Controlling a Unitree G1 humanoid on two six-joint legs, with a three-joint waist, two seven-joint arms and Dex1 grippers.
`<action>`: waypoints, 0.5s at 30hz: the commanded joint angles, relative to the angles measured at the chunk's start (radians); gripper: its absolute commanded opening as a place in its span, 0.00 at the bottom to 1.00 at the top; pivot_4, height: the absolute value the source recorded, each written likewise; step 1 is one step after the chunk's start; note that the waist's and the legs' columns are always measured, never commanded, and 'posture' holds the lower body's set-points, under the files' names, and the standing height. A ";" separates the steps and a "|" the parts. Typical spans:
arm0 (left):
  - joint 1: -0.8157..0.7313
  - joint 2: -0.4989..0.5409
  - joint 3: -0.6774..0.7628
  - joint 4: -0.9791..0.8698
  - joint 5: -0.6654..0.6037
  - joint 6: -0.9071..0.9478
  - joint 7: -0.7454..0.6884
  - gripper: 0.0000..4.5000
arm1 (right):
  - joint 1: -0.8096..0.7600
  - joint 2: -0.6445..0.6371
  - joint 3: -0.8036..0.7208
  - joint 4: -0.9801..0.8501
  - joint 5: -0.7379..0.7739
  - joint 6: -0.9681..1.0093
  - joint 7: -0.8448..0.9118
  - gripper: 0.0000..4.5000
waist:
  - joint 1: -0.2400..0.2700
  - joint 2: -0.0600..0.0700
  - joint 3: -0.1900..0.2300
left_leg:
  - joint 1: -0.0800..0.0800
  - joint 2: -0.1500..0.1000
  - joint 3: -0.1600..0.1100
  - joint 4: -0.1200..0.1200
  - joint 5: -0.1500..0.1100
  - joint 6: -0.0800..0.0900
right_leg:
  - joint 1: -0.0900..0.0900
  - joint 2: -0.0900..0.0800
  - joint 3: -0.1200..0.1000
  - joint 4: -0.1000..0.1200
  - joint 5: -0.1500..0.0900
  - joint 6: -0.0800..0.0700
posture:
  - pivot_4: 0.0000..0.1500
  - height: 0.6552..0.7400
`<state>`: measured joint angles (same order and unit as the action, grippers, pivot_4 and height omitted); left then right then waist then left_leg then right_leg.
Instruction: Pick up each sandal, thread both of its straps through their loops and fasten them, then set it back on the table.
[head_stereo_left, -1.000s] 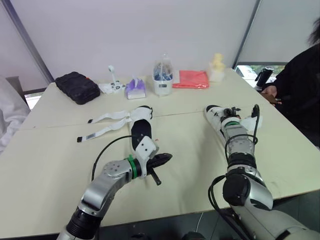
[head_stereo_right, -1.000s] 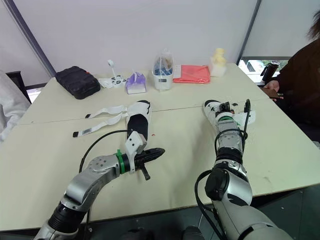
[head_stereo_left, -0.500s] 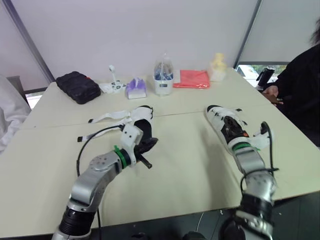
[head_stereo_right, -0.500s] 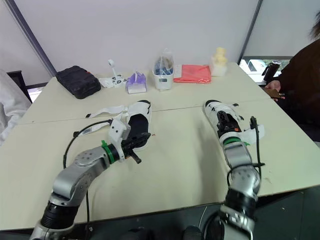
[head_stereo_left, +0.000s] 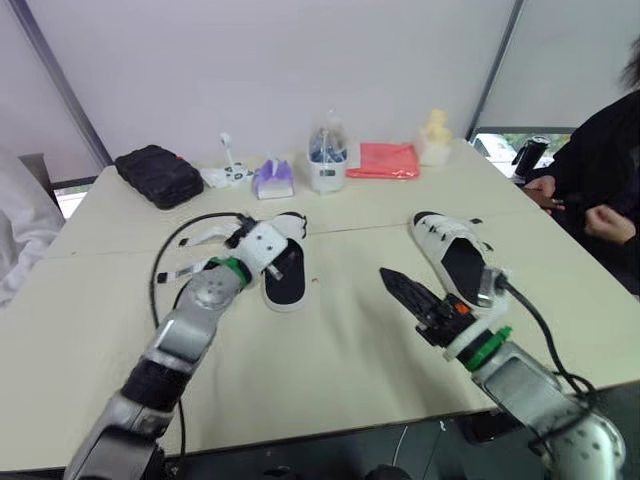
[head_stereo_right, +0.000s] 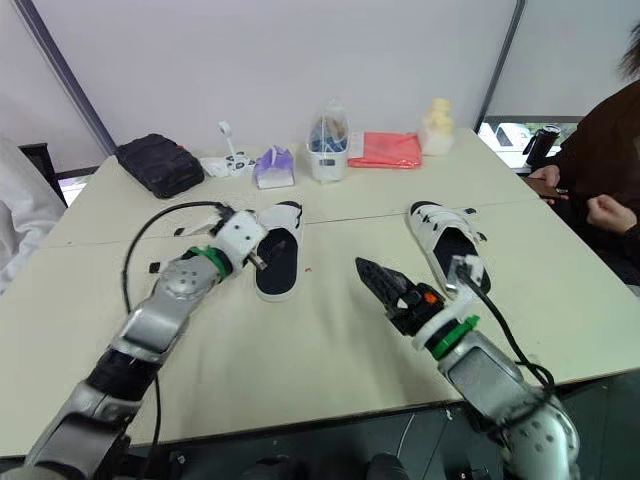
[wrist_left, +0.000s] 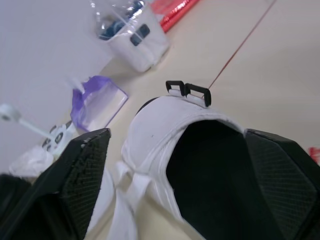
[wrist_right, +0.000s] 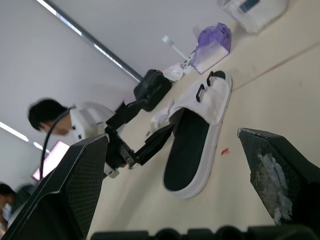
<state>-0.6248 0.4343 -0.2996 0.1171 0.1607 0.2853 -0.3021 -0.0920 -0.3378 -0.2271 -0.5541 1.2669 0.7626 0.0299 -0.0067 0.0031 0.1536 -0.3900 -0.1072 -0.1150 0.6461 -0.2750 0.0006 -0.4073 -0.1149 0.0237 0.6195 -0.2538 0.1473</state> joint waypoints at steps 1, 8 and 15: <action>-0.121 -0.025 -0.033 0.237 0.120 -0.120 0.096 0.99 | -0.041 -0.018 0.035 0.051 -0.139 -0.070 0.081 1.00 | 0.002 -0.001 0.001 | -0.001 0.000 0.000 0.000 0.000 0.000 | -0.001 0.000 0.000 0.000 0.000 0.000 | 1.00 1.00; -0.439 -0.162 -0.132 0.855 0.267 -0.325 0.224 0.99 | -0.086 0.022 0.055 0.125 -0.283 -0.166 0.135 1.00 | 0.021 -0.007 0.004 | -0.002 -0.001 0.001 0.001 0.003 -0.005 | -0.002 -0.001 0.000 -0.001 0.000 0.000 | 1.00 1.00; -0.565 -0.235 -0.155 1.151 0.341 -0.404 0.309 0.47 | -0.082 0.063 0.054 0.123 -0.342 -0.197 0.132 1.00 | 0.013 -0.011 0.007 | -0.003 -0.001 0.002 0.001 0.003 -0.005 | -0.003 -0.001 -0.001 0.000 0.000 0.001 | 1.00 1.00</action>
<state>-1.1627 0.1912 -0.4525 1.2431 0.4817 -0.1033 -0.0205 -0.1708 -0.2818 -0.1627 -0.3972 0.9331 0.5862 0.1565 0.0068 -0.0081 0.1602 -0.3925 -0.1078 -0.1127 0.6470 -0.2720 -0.0046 -0.4103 -0.1162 0.0223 0.6203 -0.2536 0.1480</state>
